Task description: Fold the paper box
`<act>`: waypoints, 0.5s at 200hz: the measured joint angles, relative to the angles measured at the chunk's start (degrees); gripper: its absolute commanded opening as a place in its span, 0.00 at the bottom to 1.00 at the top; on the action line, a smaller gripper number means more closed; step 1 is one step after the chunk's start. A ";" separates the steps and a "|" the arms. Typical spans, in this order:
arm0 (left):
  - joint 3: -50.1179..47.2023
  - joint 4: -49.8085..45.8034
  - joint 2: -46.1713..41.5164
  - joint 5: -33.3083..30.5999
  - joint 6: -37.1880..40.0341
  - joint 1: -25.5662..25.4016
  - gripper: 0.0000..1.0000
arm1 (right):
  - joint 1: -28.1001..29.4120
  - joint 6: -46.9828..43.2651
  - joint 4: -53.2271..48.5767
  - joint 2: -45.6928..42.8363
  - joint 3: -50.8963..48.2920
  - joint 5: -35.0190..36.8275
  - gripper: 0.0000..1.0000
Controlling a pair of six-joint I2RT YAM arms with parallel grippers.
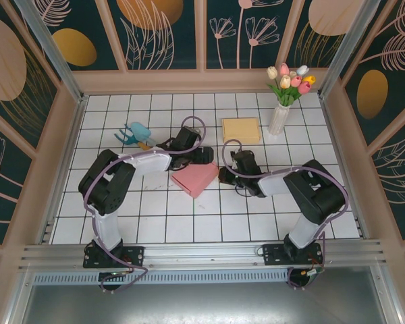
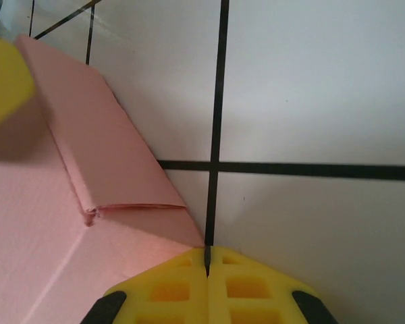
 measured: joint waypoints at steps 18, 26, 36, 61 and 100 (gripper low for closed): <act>-0.04 1.51 0.48 0.24 -0.81 -0.68 0.84 | -0.33 0.02 0.81 0.63 0.17 -0.22 0.00; 0.11 1.95 0.79 0.17 -1.11 -1.11 0.83 | -0.44 0.04 1.16 0.74 0.17 -0.35 0.00; 0.28 2.38 0.98 -0.44 -1.33 -1.73 0.84 | -0.63 0.07 1.27 0.83 0.17 -0.66 0.00; 0.26 2.97 0.98 -1.14 -3.45 -2.08 0.84 | -1.16 0.07 1.62 0.92 0.17 -0.66 0.00; 0.26 0.48 -0.02 -5.16 -6.86 -3.28 0.86 | -1.40 0.02 1.55 0.26 -0.33 -0.44 0.00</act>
